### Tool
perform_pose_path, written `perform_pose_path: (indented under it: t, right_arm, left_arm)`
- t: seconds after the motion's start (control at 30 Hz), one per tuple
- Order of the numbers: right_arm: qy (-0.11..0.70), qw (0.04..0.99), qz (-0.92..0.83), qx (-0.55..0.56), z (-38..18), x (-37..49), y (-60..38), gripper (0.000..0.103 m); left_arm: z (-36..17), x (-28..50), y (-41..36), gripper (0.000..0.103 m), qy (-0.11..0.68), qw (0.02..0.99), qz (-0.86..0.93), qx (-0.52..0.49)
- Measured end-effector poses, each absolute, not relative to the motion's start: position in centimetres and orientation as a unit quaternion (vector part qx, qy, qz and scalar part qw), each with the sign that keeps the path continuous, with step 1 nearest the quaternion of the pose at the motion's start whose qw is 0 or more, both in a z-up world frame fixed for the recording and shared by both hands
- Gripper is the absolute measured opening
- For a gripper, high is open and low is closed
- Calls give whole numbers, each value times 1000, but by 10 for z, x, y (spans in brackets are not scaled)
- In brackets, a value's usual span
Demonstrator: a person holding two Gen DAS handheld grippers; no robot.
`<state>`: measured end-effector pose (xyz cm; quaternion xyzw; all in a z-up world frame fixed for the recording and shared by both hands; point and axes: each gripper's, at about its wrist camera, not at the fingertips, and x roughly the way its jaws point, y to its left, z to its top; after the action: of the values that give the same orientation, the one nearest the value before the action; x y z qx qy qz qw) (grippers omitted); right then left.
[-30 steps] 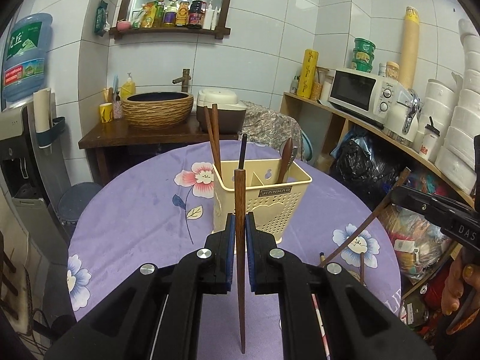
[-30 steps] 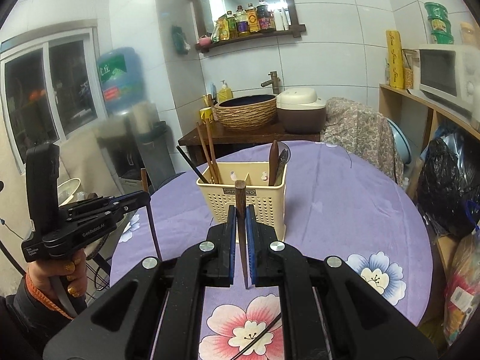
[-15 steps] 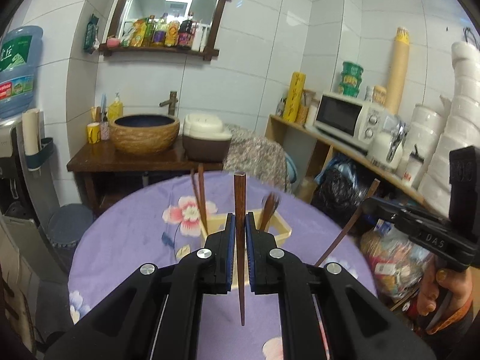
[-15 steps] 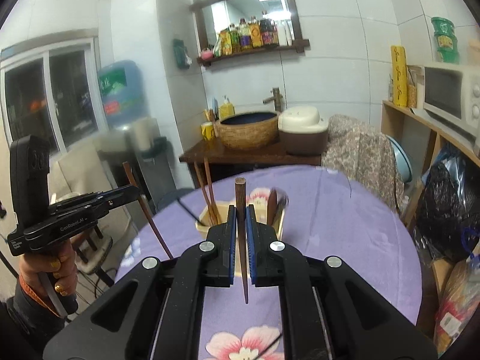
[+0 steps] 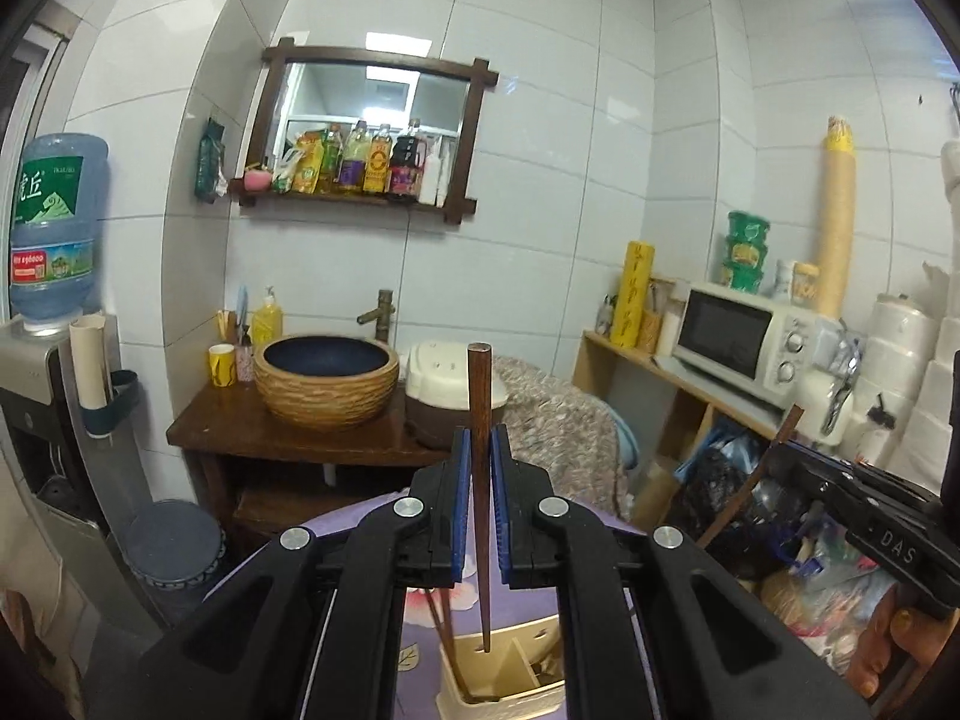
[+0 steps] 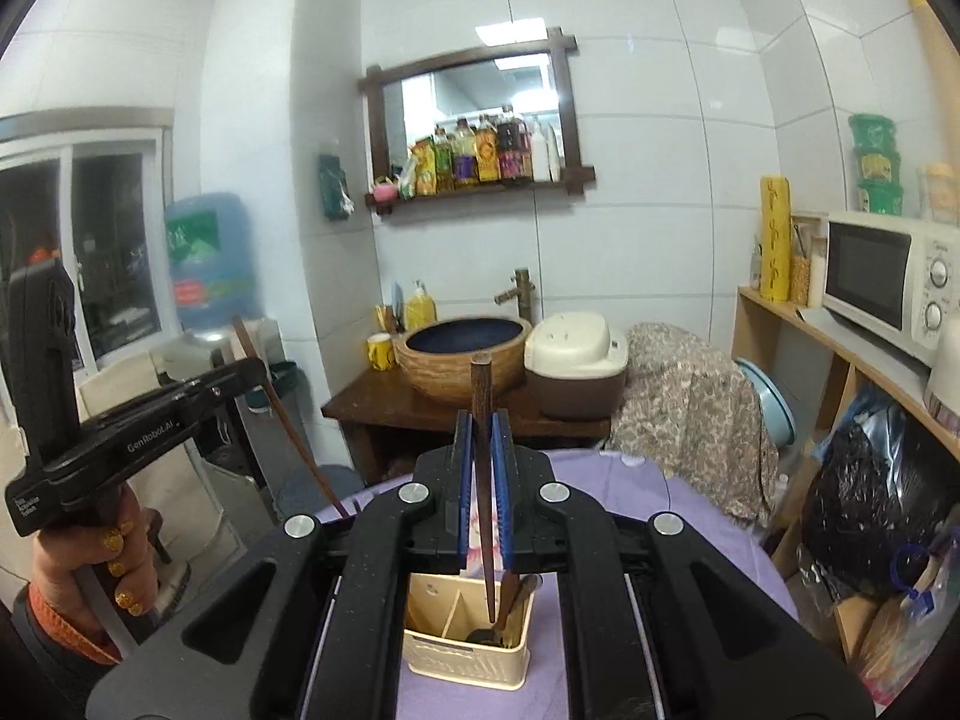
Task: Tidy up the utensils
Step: 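Carry both brown chopsticks over the holder and lower them in, then open both tools to release the chopsticks into the holder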
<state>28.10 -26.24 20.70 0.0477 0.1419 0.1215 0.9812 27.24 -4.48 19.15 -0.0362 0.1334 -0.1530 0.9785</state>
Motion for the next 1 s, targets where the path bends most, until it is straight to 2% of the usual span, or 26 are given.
perform_pose_path:
  t: [0.33, 0.63, 0.67, 0.73, 0.77, 0.8, 0.83, 0.87, 0.9, 0.97, 1.0]
  right_arm:
    - [226, 965, 116, 58, 106, 314, -253, 7]
    - [245, 961, 108, 71, 73, 321, -259, 8]
    - [243, 961, 111, 74, 72, 320, -261, 8]
    - [241, 961, 110, 74, 70, 317, -263, 9]
    - [241, 962, 108, 74, 69, 316, -265, 13]
    - [240, 962, 110, 76, 68, 314, -266, 23]
    - [238, 962, 110, 77, 67, 312, -267, 30]
    - [234, 963, 108, 78, 66, 309, -267, 45]
    - [231, 964, 104, 78, 65, 306, -267, 52]
    - [224, 967, 98, 73, 62, 296, -267, 53]
    - [220, 968, 99, 69, 60, 288, -266, 60]
  left_arm:
    - [96, 296, -27, 8, 211, 963, -162, -54]
    - [66, 303, -31, 9, 245, 953, -173, -51]
    - [66, 301, -30, 14, 244, 952, -175, -52]
    - [66, 298, -29, 35, 244, 952, -177, -51]
    - [67, 293, -26, 52, 236, 954, -175, -53]
    - [67, 290, -25, 59, 230, 956, -174, -53]
    - [67, 285, -23, 60, 222, 958, -173, -52]
    - [67, 278, -20, 63, 216, 960, -171, -50]
    - [66, 274, -18, 67, 214, 961, -169, -51]
    - [62, 265, -12, 72, 210, 963, -160, -58]
    - [59, 260, -8, 76, 209, 963, -155, -62]
